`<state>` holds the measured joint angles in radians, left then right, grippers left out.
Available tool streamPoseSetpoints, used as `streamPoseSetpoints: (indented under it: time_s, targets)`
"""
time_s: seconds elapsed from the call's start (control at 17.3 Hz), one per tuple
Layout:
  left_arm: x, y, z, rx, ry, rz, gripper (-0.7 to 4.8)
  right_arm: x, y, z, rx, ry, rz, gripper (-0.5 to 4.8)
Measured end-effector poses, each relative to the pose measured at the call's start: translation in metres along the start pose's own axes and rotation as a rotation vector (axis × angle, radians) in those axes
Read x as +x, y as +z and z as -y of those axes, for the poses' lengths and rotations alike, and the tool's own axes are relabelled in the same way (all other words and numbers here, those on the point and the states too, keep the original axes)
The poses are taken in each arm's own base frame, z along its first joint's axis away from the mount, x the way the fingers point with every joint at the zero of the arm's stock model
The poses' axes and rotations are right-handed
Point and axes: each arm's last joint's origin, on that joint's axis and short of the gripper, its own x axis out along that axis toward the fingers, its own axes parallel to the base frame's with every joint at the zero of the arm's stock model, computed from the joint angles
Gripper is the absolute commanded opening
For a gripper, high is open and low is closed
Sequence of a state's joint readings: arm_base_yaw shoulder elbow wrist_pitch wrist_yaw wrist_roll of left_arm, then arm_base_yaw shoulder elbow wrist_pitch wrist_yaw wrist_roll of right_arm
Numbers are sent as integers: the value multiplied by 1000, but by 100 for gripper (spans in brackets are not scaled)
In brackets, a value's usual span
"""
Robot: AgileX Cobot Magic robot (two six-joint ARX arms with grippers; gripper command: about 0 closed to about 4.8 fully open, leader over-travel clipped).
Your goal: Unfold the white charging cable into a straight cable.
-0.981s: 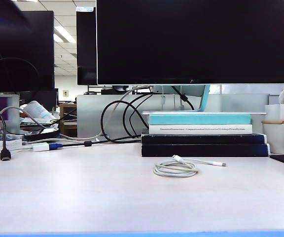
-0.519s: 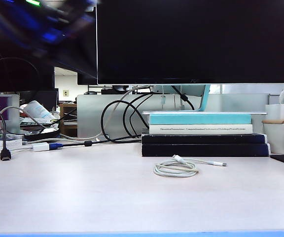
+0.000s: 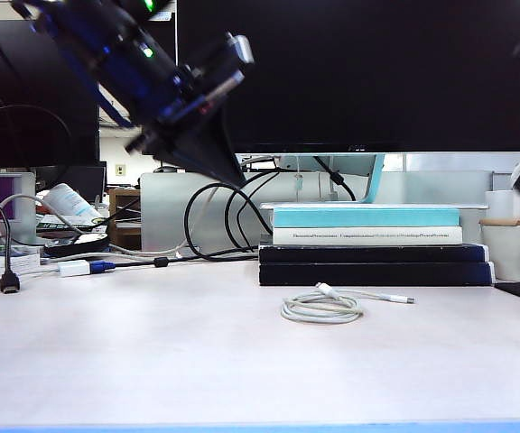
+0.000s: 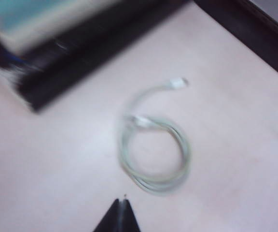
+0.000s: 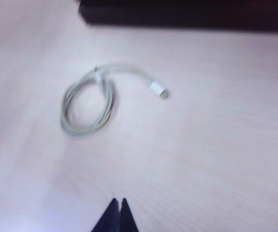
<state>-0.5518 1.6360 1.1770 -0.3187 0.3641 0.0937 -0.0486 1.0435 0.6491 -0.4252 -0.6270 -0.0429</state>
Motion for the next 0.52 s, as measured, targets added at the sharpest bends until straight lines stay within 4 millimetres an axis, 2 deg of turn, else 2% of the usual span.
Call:
streamPoseSetpoints:
  time_s: [0.23, 0.29, 0.35, 0.4, 0.46, 0.52]
  targets:
    - [4, -6, 0, -15, -13, -52, -5, 18, 14, 1, -62, 34, -51, -4]
    - [4, -5, 1, -11, -19, -53, -2, 24, 22, -1, -109, 22, -53, 9]
    - [4, -6, 2, -11, -25, -58, 56, 29, 27, -3, -140, 8, -56, 112]
    - [5, -7, 6, -10, -35, -77, 138, 38, 38, -6, -201, -25, -68, 187]
    - [6, -8, 8, -11, -40, -91, 227, 45, 49, -6, -245, -51, -74, 184]
    - [7, -10, 13, 4, -52, -113, 247, 55, 64, -4, -284, -64, -84, 161]
